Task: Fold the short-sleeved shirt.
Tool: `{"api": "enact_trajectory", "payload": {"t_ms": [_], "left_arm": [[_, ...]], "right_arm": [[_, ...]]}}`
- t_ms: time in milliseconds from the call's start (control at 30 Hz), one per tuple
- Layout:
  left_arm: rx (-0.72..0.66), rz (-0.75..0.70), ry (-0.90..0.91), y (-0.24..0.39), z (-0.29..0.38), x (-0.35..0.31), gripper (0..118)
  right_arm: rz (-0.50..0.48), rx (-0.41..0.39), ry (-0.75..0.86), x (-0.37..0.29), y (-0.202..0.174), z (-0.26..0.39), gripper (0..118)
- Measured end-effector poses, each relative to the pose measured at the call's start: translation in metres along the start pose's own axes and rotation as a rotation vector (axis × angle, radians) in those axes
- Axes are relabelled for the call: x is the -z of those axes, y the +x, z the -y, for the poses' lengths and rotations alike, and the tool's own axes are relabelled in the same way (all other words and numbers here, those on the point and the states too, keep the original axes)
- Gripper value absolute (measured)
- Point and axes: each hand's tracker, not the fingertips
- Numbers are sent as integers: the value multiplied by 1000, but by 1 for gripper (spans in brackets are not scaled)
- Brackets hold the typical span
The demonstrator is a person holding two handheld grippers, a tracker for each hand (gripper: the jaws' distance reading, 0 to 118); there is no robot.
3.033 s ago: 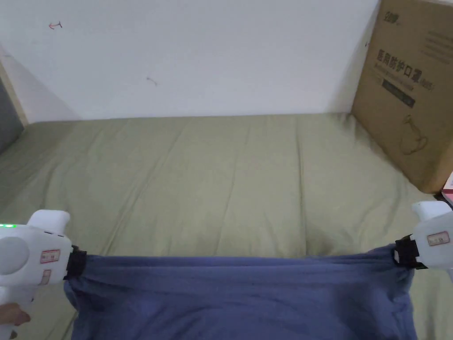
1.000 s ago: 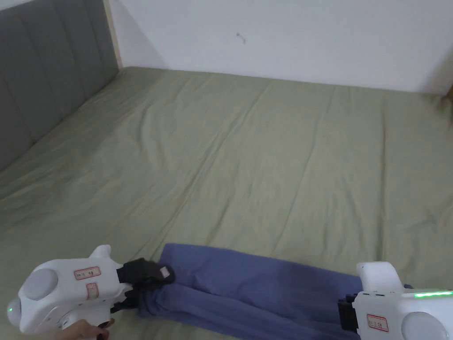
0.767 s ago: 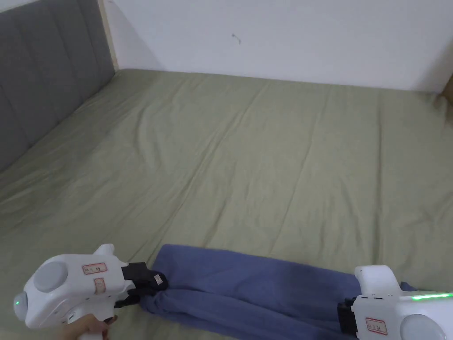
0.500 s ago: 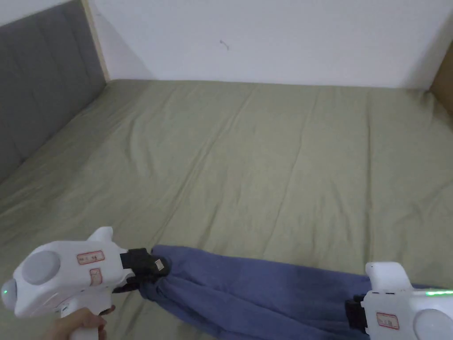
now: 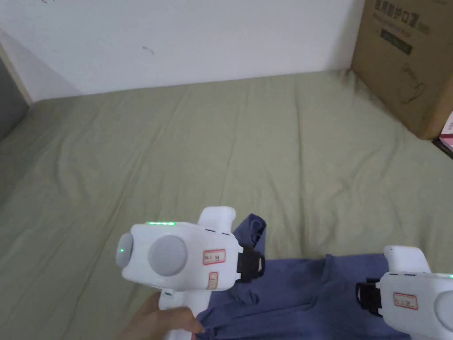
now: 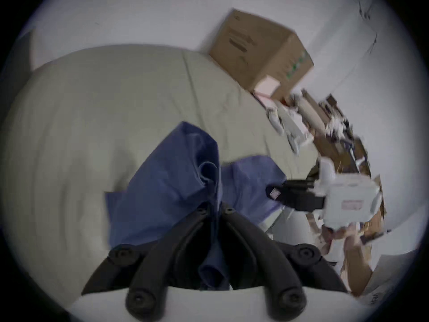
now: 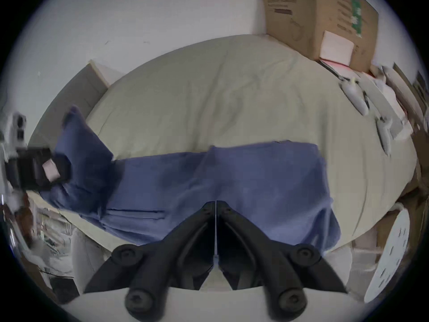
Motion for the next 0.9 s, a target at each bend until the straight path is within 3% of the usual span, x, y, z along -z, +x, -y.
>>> {"api": "enact_trajectory", "payload": {"t_ms": [67,133,167,200,233,267,400,467,567,700,800,900], "left_arm": [[13,-11,-73,4,9,35,23],[-2,-7,-130,8,21,66,28],[-22,19,-150,5,26,80,41],[-69,0,-184,2,31,91,76],[-96,-36,-215,1,32,93,99],[-128,-14,-175,2,32,91,105],[-206,81,-15,-3,18,43,104],[-246,119,71,-10,16,18,93],[-241,25,120,-21,19,-2,2],[-253,-156,21,-38,39,21,2],[-331,-55,-23,-41,55,40,2],[-293,-28,-59,-27,64,56,2]], "right_arm": [[-11,43,-10,-1,17,5,1],[-3,52,-16,-1,29,9,1],[10,56,-22,0,33,12,1],[16,55,-27,1,37,13,1],[23,55,-31,0,40,14,1],[34,53,-30,-1,42,15,1],[33,46,-23,-2,43,13,1],[25,47,-18,-2,40,12,1],[14,48,-8,0,37,12,1],[-4,44,-13,4,33,12,1],[-13,45,-15,4,33,14,1],[-17,56,-18,4,36,14,1]]}}
